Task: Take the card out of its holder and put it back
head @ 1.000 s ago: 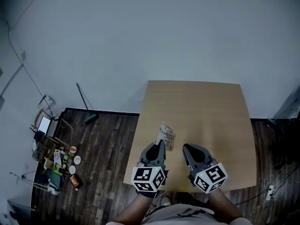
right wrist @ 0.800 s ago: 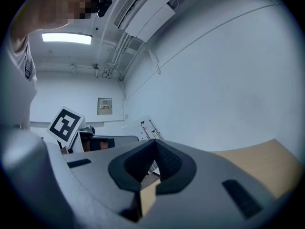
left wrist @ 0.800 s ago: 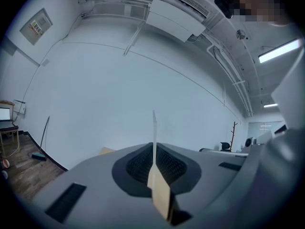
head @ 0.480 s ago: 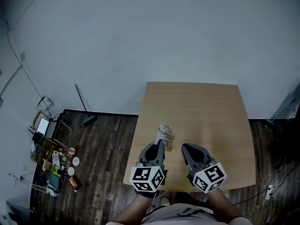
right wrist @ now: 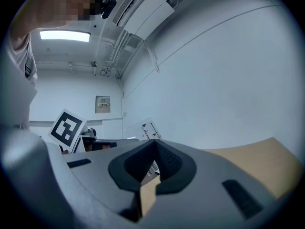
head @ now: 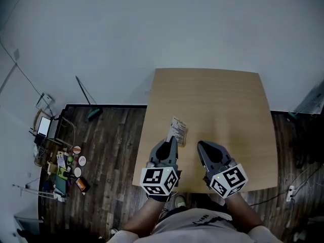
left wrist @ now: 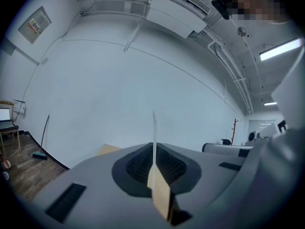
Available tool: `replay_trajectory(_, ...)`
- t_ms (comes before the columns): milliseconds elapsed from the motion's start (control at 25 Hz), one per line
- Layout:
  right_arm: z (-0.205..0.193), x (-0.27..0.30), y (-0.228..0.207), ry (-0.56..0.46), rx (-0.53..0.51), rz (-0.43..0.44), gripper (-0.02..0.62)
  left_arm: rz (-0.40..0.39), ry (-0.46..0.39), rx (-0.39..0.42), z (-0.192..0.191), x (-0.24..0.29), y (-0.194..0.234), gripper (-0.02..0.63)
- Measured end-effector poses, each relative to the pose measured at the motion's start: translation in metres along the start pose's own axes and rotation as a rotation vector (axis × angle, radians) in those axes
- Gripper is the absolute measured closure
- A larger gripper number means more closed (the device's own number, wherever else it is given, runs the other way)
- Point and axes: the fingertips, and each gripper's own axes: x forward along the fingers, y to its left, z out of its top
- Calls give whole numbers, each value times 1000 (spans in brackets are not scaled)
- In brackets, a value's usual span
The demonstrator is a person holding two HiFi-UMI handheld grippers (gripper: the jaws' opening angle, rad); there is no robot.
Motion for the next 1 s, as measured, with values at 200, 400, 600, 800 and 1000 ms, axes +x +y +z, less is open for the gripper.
replay_trajectory(200,-11,7,-18,21,15,-8,583,27,31,5,-22,18,13,580)
replay_trajectory(400,-35,15,-36,50,29,-2,583,54,56,7,-54,36,30,580)
replay_trajectory(600,-64,22,-56,92,65,8,583,83,62,7,-92,54,49,580)
replay_trajectory(800,-87,37,-71,117,95,22,583,100,79,6,-128,72,70,581)
replay_trajectory(1000,-104,46,-80,135,113,37,583,111,92,3,-152,80,81,580)
